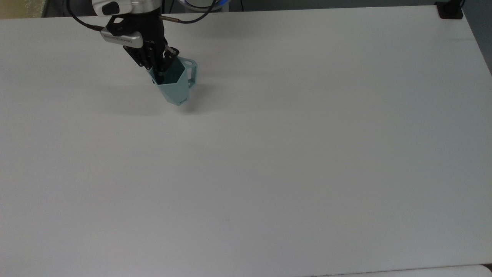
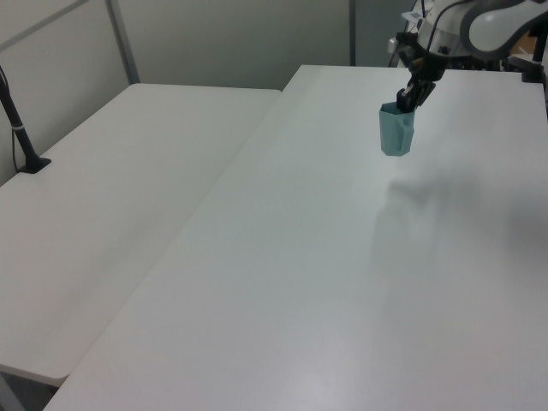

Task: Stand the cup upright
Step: 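Lower the upright cup onto the table and open the gripper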

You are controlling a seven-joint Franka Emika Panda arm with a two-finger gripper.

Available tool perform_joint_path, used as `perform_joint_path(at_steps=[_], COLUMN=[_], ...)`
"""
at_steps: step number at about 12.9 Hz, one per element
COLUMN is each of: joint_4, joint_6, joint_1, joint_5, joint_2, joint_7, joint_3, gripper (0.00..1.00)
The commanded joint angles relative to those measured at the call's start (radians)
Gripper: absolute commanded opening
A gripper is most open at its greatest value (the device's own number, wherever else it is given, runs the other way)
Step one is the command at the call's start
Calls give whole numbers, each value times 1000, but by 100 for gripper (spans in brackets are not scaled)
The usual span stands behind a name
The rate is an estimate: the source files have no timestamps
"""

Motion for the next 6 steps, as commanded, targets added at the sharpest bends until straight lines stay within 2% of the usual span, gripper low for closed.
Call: perform_joint_path(at_steps=[1,6], joint_4=[-39,-30], joint_6=[62,72], joint_1=[28,36], joint_5=[31,31], joint_2=[28,93], joint_7=[-1,8], joint_3=[-6,-6], gripper=[0,0])
